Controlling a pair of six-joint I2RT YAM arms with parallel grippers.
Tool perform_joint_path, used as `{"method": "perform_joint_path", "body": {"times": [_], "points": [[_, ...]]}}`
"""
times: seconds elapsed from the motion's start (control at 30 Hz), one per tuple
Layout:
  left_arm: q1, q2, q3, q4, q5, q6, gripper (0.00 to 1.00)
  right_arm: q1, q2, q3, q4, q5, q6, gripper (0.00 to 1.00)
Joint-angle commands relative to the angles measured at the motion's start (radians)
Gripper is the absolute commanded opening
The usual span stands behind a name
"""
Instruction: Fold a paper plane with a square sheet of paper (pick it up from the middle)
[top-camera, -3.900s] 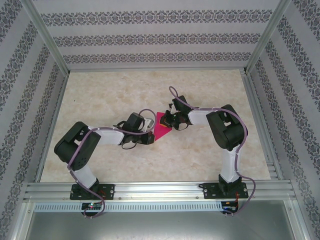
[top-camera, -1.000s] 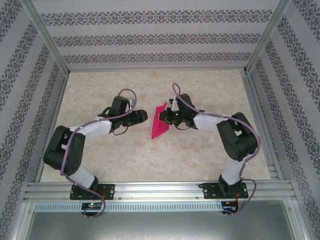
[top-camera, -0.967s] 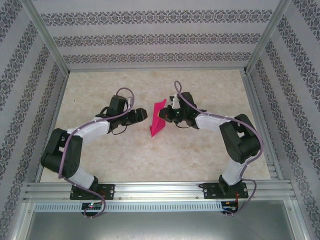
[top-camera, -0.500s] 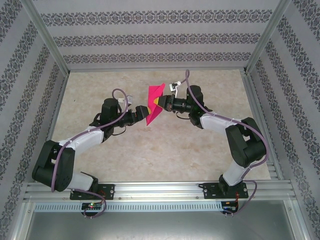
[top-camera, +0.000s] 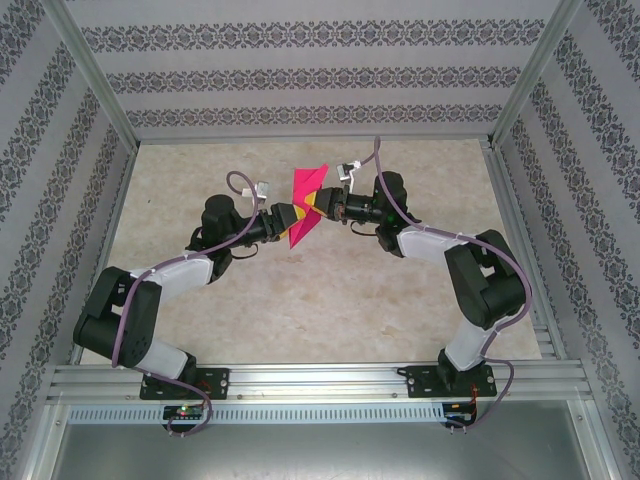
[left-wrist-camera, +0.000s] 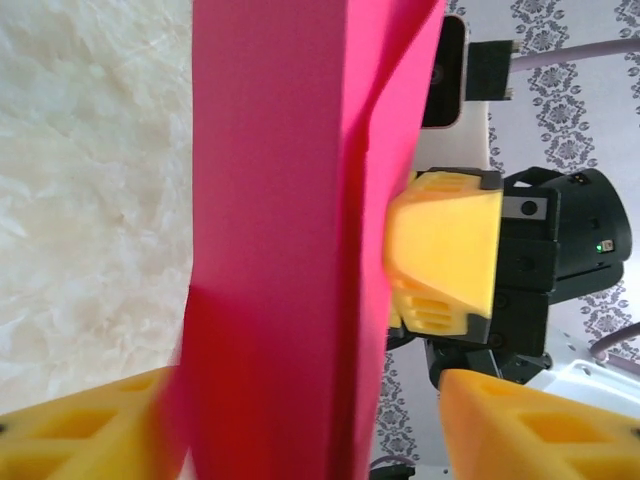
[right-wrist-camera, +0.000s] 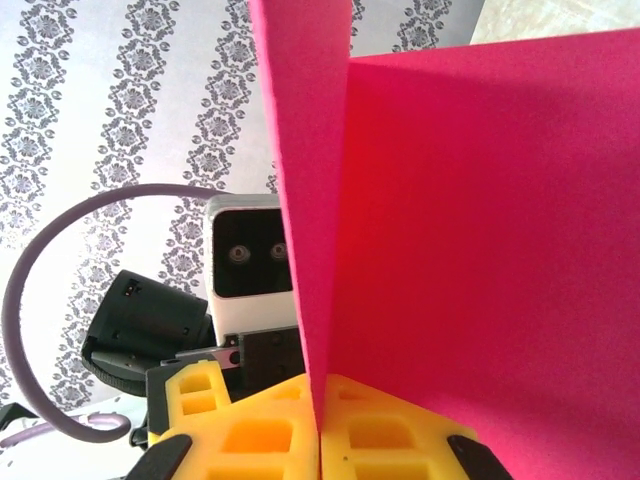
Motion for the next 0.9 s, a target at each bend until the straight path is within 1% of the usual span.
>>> {"method": "perform_joint_path", "body": {"times": [0.0,0.03,0.23,0.33,0.4,0.5,0.53,0.57,0.6,0.67,0.73,0.8,0.87], "points": [[0.005,-0.012,0.018,0.051,0.011,0.006,0.56,-0.001,0.02,0.005,-0.001,-0.019,-0.009,0.08],[0.006,-0.01,0.02,0.04,0.01,0.012,0.51,-0.002,0.021,0.005,-0.003,-0.02,-0.011,0.08],[0.005,-0.009,0.043,-0.032,0.007,0.057,0.27,-0.001,0.019,0.013,-0.056,-0.022,-0.029,0.08],[0.005,-0.009,0.051,-0.054,0.007,0.074,0.19,-0.004,0.006,0.018,-0.104,-0.014,-0.052,0.11],[0.006,-0.01,0.062,-0.086,0.002,0.095,0.14,-0.011,-0.012,0.021,-0.16,-0.003,-0.077,0.18],[0.005,-0.021,0.087,-0.212,-0.018,0.172,0.11,-0.036,-0.068,0.012,-0.293,0.051,-0.144,0.41],[0.005,-0.028,0.107,-0.3,-0.036,0.218,0.1,-0.048,-0.094,0.006,-0.346,0.076,-0.174,0.48],[0.005,-0.037,0.13,-0.413,-0.068,0.286,0.1,-0.061,-0.124,-0.003,-0.405,0.112,-0.205,0.55],[0.005,-0.046,0.156,-0.522,-0.109,0.352,0.1,-0.074,-0.151,-0.01,-0.462,0.147,-0.236,0.59],[0.004,-0.058,0.231,-0.788,-0.241,0.485,0.1,-0.098,-0.221,-0.027,-0.602,0.259,-0.319,0.7],[0.001,-0.055,0.308,-0.978,-0.348,0.575,0.12,-0.107,-0.29,-0.06,-0.691,0.389,-0.382,0.79],[-0.01,-0.044,0.379,-1.107,-0.448,0.63,0.12,-0.112,-0.353,-0.095,-0.747,0.497,-0.419,0.85],[-0.045,-0.028,0.436,-1.207,-0.577,0.684,0.12,-0.115,-0.413,-0.124,-0.793,0.584,-0.434,0.89]]}}
